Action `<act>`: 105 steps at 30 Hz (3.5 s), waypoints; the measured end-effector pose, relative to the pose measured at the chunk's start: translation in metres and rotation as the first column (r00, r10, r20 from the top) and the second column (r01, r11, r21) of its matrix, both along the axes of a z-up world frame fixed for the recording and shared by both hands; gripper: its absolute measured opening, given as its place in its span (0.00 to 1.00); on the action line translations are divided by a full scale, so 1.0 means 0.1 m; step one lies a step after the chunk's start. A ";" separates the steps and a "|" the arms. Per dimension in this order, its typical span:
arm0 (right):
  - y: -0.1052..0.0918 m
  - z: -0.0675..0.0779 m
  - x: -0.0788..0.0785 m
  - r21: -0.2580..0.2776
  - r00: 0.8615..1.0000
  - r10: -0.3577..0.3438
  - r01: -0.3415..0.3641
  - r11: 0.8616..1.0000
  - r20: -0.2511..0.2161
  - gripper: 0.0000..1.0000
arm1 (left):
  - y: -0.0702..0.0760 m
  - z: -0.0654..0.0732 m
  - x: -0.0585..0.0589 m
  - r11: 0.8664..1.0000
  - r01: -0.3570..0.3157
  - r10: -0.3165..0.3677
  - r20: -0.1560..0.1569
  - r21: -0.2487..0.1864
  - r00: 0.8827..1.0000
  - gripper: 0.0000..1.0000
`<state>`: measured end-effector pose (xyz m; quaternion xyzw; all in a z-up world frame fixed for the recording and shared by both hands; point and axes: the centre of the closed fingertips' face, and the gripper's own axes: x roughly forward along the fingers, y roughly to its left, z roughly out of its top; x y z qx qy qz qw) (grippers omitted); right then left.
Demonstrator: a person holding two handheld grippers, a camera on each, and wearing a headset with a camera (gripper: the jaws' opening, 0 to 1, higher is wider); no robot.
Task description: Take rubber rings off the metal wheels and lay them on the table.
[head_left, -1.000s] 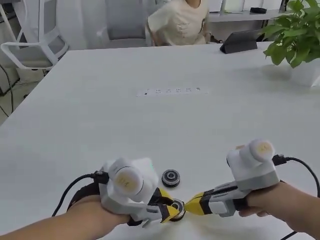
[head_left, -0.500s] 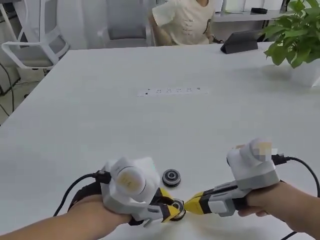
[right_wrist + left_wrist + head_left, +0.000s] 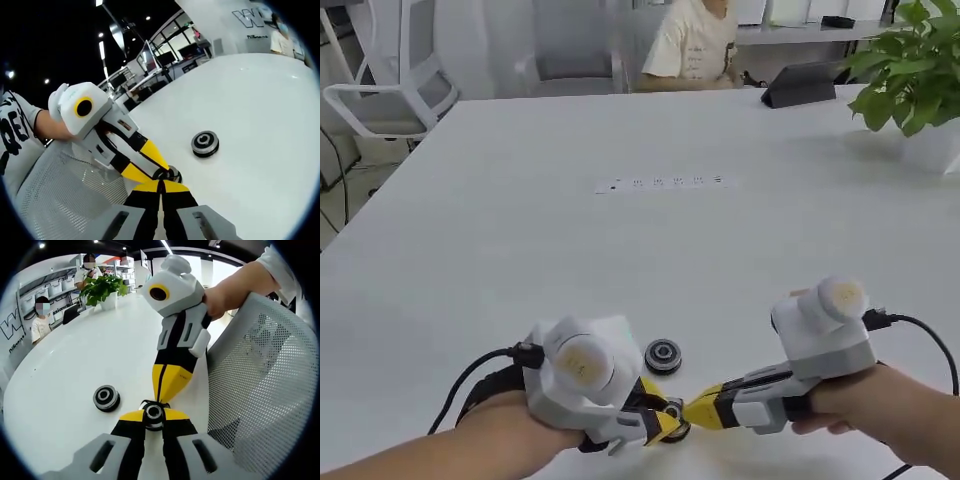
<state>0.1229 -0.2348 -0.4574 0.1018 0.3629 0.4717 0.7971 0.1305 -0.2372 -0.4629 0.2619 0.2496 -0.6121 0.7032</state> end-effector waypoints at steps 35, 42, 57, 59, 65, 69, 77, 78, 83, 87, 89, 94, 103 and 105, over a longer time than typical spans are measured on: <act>-0.05 0.00 0.02 0.020 1.000 -0.010 0.010 1.000 0.000 0.00 | -0.01 0.01 0.00 1.000 -0.021 0.021 -0.037 -0.009 0.999 0.08; -0.06 0.02 0.03 0.025 1.000 -0.017 0.017 1.000 0.003 0.00 | 0.02 0.02 -0.02 1.000 0.001 -0.001 -0.039 0.004 0.999 0.15; -0.02 0.08 0.01 0.040 1.000 -0.002 0.002 0.999 0.010 0.00 | 0.10 0.26 -0.09 0.999 0.005 -0.007 -0.060 -0.044 0.998 0.33; -0.02 0.08 0.01 0.040 1.000 -0.001 0.001 0.999 0.009 0.00 | 0.11 0.29 -0.11 0.999 0.015 -0.018 -0.065 -0.049 0.998 0.37; -0.01 0.10 0.00 0.037 1.000 0.006 -0.006 0.999 0.010 0.00 | 0.18 0.38 -0.16 0.998 0.031 -0.034 -0.053 -0.058 0.998 0.42; -0.01 0.10 0.00 0.037 1.000 0.008 -0.008 0.999 0.008 0.00 | 0.23 0.44 -0.16 0.996 0.009 -0.017 -0.086 -0.089 0.996 0.47; 0.01 0.15 -0.02 0.045 1.000 0.011 -0.011 0.999 0.006 0.00 | 0.34 0.57 -0.15 0.993 -0.009 0.000 -0.080 -0.116 0.997 0.52; 0.01 0.15 -0.02 0.045 1.000 0.012 -0.012 0.999 0.007 0.00 | 0.35 0.59 -0.15 0.993 -0.010 0.001 -0.080 -0.121 0.997 0.53; 0.03 0.22 0.00 0.064 1.000 0.002 -0.003 0.998 0.010 0.00 | 0.41 0.68 -0.16 0.990 -0.020 0.009 -0.079 -0.141 0.997 0.59; 0.04 0.27 0.02 0.076 1.000 -0.006 0.005 0.997 0.012 0.00 | 0.49 0.72 -0.14 0.988 -0.039 0.027 -0.076 -0.152 0.997 0.62; 0.06 0.29 0.03 0.078 1.000 -0.005 0.004 0.997 0.012 0.00 | 0.54 0.75 -0.13 0.986 -0.049 0.037 -0.075 -0.158 0.996 0.62; 0.11 0.35 0.04 0.081 1.000 0.004 -0.005 0.997 0.018 0.00 | 0.65 0.80 -0.09 0.982 -0.079 0.068 -0.071 -0.171 0.995 0.65; 0.23 0.42 0.10 0.087 0.999 0.015 -0.018 0.996 0.030 0.00 | 0.82 0.87 -0.03 0.974 -0.127 0.116 -0.064 -0.190 0.991 0.69; 0.27 0.42 0.12 0.087 0.999 0.022 -0.024 0.996 0.032 0.00 | 0.85 0.88 -0.03 0.973 -0.132 0.123 -0.060 -0.189 0.991 0.70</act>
